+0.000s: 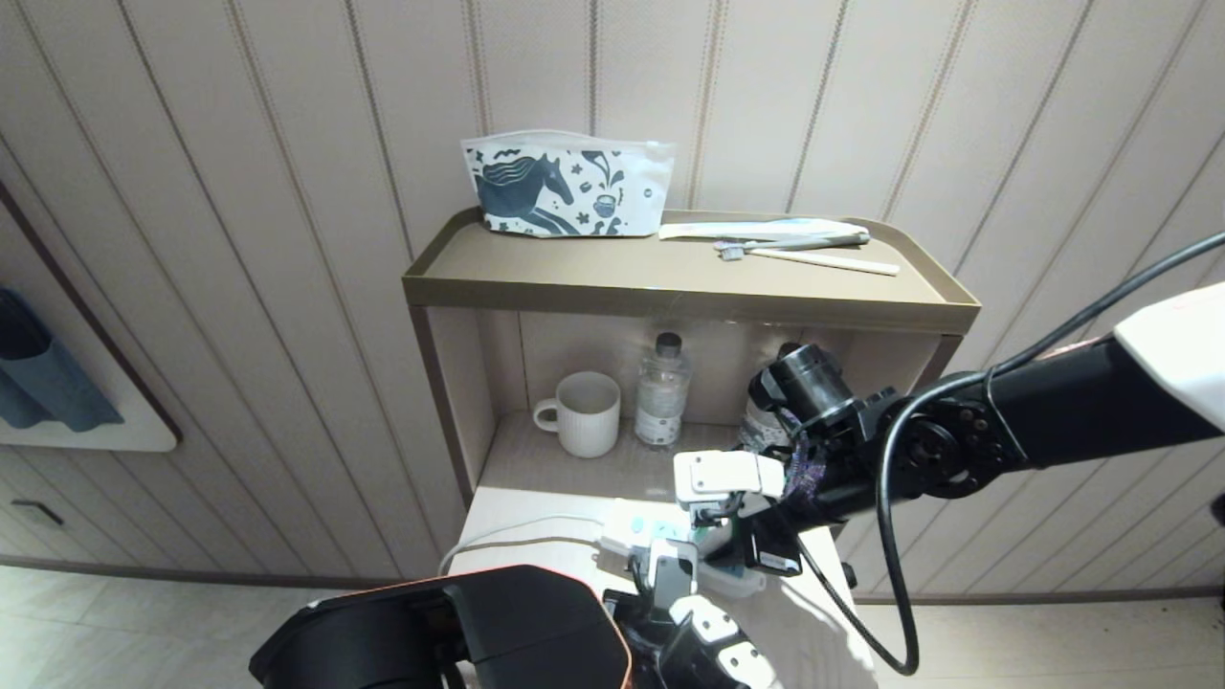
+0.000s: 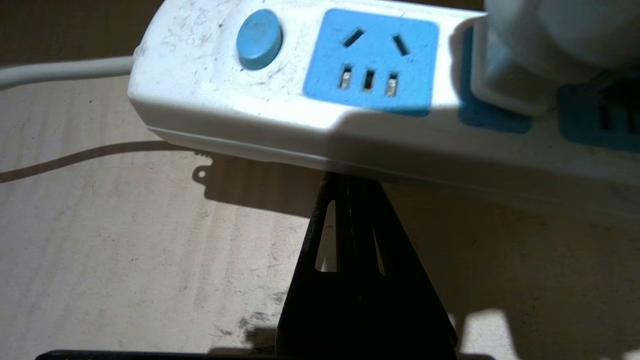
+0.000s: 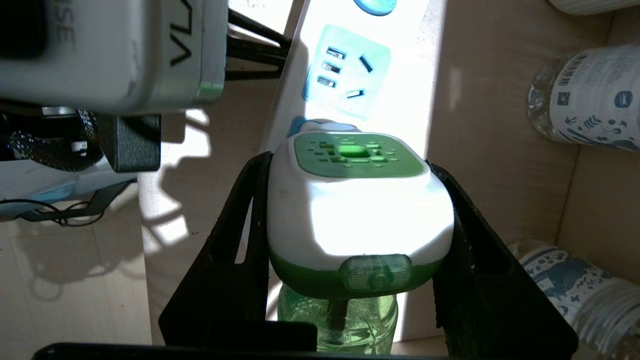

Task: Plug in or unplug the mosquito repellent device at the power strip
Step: Hold the socket with your left hand and unplug it with your right hand

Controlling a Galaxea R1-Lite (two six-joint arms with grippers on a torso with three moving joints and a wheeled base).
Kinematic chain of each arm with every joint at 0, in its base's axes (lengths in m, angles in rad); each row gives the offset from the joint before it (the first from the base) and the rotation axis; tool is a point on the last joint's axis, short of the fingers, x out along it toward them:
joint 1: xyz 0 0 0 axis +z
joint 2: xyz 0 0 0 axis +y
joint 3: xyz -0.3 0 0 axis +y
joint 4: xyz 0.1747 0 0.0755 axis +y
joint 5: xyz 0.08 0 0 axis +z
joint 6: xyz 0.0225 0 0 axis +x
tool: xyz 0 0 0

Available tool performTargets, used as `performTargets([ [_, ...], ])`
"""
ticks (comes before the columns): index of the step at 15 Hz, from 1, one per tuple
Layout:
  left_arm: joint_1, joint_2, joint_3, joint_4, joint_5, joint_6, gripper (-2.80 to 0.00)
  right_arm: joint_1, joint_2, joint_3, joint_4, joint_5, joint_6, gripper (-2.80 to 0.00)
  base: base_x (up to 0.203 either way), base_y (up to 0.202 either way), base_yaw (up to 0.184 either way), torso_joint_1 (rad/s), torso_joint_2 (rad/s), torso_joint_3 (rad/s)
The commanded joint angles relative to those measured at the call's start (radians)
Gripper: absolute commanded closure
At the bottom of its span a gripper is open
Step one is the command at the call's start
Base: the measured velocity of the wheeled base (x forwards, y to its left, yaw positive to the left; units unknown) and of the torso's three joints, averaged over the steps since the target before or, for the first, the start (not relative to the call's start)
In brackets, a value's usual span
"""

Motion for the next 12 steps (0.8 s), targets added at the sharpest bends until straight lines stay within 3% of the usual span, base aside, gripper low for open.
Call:
performTargets([
  [1,0.009,-0.011,0.012,-0.014,0.007,-0.003,0.0,-0.005,0.029,-0.001,0.001,0.008,-0.005,0.0,0.0,0.0,0.0,0.0,0.0,0.0],
  [8,0.075,-0.171,0.07,-0.056,0.014,0.011,0.0,-0.011,0.071,0.004,-0.002,0.013,-0.005,0.0,0.0,0.0,0.0,0.0,0.0,0.0],
  [12,0.082,-0.169,0.075,-0.086,0.011,0.025,0.0,-0.01,0.081,0.004,-0.003,0.012,-0.005,0.0,0.0,0.0,0.0,0.0,0.0,0.0],
])
